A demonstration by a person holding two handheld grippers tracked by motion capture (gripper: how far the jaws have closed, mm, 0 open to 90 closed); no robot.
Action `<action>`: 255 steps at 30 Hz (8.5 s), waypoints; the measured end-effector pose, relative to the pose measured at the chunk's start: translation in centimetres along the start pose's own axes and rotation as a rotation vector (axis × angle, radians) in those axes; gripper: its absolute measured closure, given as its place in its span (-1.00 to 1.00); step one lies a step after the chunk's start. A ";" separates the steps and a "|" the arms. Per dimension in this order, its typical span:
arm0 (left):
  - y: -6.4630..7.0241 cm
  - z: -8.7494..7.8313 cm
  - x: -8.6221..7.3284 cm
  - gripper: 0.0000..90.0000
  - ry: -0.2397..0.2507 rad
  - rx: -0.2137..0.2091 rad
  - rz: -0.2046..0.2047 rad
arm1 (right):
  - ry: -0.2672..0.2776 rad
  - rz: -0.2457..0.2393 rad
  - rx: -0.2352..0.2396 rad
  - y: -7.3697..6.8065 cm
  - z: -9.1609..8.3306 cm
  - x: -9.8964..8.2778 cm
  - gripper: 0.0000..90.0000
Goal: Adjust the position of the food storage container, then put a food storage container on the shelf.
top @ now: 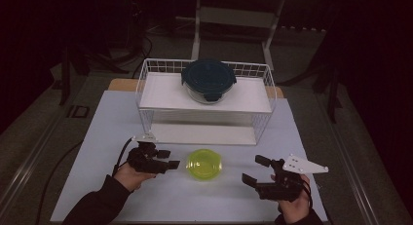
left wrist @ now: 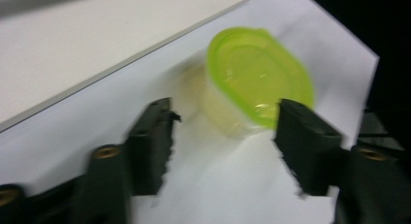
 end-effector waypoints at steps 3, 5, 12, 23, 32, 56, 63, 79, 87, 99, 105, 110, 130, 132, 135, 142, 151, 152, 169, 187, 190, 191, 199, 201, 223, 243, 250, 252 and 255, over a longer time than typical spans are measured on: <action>0.7 -0.1 0.6 -0.55 0.016 -0.046 -0.010 | -0.003 -0.013 0.000 0.1 0.3 0.0 -0.66; 1.1 -0.2 1.0 -0.69 0.030 -0.074 -0.033 | -0.016 -0.021 -0.007 0.3 0.7 0.0 -0.66; 1.5 0.6 2.2 -0.97 0.034 -0.109 -0.103 | -0.071 0.063 -0.023 1.1 3.0 0.2 -0.75; -0.3 3.7 1.5 -0.71 -0.038 -0.024 -0.280 | -0.231 0.337 -0.025 3.6 7.9 -1.2 -0.27; -1.5 5.4 0.0 -0.37 -0.095 -0.048 -0.447 | -0.354 0.571 -0.076 5.3 10.2 -3.7 0.12; -0.7 5.8 -1.1 0.67 -0.143 -0.101 -0.489 | -0.411 0.664 -0.047 3.7 10.7 -4.4 0.73; 0.0 5.3 -1.1 0.77 -0.127 -0.087 -0.475 | -0.417 0.589 -0.061 2.6 10.4 -3.6 0.82; 1.2 3.8 0.4 0.77 -0.086 -0.104 -0.435 | -0.389 0.473 -0.062 1.5 9.6 -1.3 0.81; 2.0 2.2 2.1 0.77 -0.049 -0.107 -0.405 | -0.352 0.440 -0.054 0.7 9.1 1.0 0.82; 3.2 -0.5 5.7 0.77 0.005 -0.098 -0.369 | -0.291 0.384 -0.043 -0.4 8.8 5.2 0.82; 3.6 -1.6 7.5 0.77 0.026 -0.096 -0.359 | -0.264 0.359 -0.043 -0.8 8.8 7.2 0.82; 3.8 -2.5 9.1 0.77 0.048 -0.096 -0.343 | -0.242 0.340 -0.043 -1.1 8.8 9.1 0.82; 4.7 -5.3 14.6 0.77 0.103 -0.085 -0.306 | -0.164 0.283 -0.048 -1.8 8.7 15.1 0.82; 4.8 -5.5 15.2 0.77 0.108 -0.084 -0.302 | -0.153 0.278 -0.045 -1.8 8.7 15.8 0.82; 5.0 -5.8 16.1 0.77 0.111 -0.081 -0.300 | -0.144 0.274 -0.048 -1.7 8.6 16.7 0.82; 5.2 -6.2 17.9 0.77 0.130 -0.075 -0.291 | -0.118 0.261 -0.052 -1.4 8.6 18.5 0.82; 4.9 -6.0 20.4 0.77 0.141 -0.058 -0.279 | -0.087 0.256 -0.067 -0.4 8.9 20.3 0.82; 4.9 -6.0 20.7 0.77 0.140 -0.052 -0.275 | -0.083 0.258 -0.070 -0.2 9.0 20.6 0.82; 2.9 -4.0 24.7 0.77 0.142 -0.024 -0.301 | -0.047 0.276 -0.125 3.3 10.7 23.0 0.81; 0.8 -2.1 25.7 0.59 0.182 -0.008 -0.342 | -0.087 0.331 -0.176 6.2 13.1 23.3 0.65; 0.4 -1.9 25.8 0.56 0.199 0.007 -0.345 | -0.089 0.339 -0.192 6.5 13.4 23.3 0.62; 0.2 -1.8 25.8 0.53 0.201 0.008 -0.344 | -0.093 0.340 -0.198 6.6 13.6 23.2 0.60; -0.5 -1.2 25.9 0.29 0.226 0.038 -0.324 | -0.088 0.342 -0.216 7.1 14.4 23.5 0.44; -0.6 -1.2 26.0 0.19 0.225 0.056 -0.312 | -0.089 0.339 -0.212 7.1 14.5 23.6 0.37; -0.3 -2.8 25.8 -0.53 0.302 0.012 -0.232 | -0.038 0.234 -0.209 6.3 13.8 24.4 -0.32; 2.8 -4.1 22.5 -1.00 0.339 -0.021 -0.026 | -0.028 0.152 -0.115 4.0 12.2 22.6 -0.63; 3.7 -4.5 20.8 -1.00 0.345 -0.041 -0.003 | -0.028 0.142 -0.083 3.2 11.6 21.1 -0.63; 4.0 -4.5 20.2 -1.00 0.343 -0.050 0.008 | -0.028 0.143 -0.073 3.0 11.4 20.6 -0.63; 4.2 -4.4 19.3 -1.00 0.337 -0.069 0.010 | -0.035 0.141 -0.056 2.7 11.2 19.6 -0.63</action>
Point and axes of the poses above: each handheld gripper's, and its own axes: z roughly forward along the jaws, x roughly out of its top, y roughly to its right, the point moved 3 cm from there along z, roughly forward along the jaws, and after that the axes turned 8 degrees about y, right-handed, at the moved point
